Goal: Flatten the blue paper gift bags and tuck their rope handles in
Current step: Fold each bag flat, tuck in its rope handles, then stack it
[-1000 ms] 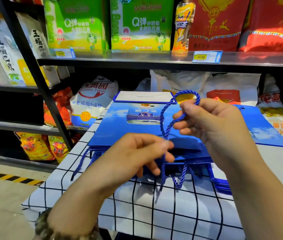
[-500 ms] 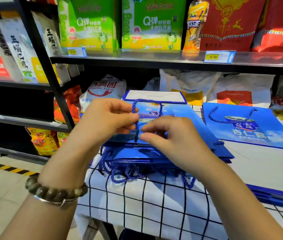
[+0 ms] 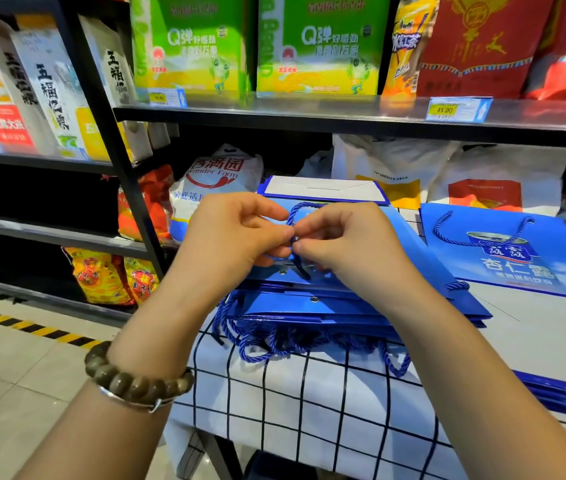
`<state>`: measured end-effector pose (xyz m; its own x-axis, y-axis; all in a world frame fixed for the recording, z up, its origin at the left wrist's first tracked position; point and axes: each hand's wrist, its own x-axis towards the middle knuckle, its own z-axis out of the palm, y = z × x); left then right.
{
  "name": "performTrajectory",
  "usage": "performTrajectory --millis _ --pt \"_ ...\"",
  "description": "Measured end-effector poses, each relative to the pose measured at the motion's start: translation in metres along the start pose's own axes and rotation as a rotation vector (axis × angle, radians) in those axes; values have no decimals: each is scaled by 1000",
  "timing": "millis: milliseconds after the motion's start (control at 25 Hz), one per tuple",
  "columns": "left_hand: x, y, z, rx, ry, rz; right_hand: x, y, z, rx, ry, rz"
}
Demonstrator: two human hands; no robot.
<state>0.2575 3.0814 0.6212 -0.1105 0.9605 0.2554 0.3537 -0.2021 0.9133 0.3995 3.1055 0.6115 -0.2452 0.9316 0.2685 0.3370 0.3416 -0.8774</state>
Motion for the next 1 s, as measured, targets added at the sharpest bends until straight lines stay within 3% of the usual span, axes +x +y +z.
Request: performTrajectory --millis 120,200,680,1000 --pt "-4 -13 -15 407 -79 163 1 1 -1 59 26 22" --pt "-7 -20 -25 592 -196 155 2 2 0 109 22 46" --pt "2 -20 -35 539 -354 13 -1 -5 0 199 -178 71" --pt "3 -20 -35 543 -371 20 -2 0 9 169 -155 33"
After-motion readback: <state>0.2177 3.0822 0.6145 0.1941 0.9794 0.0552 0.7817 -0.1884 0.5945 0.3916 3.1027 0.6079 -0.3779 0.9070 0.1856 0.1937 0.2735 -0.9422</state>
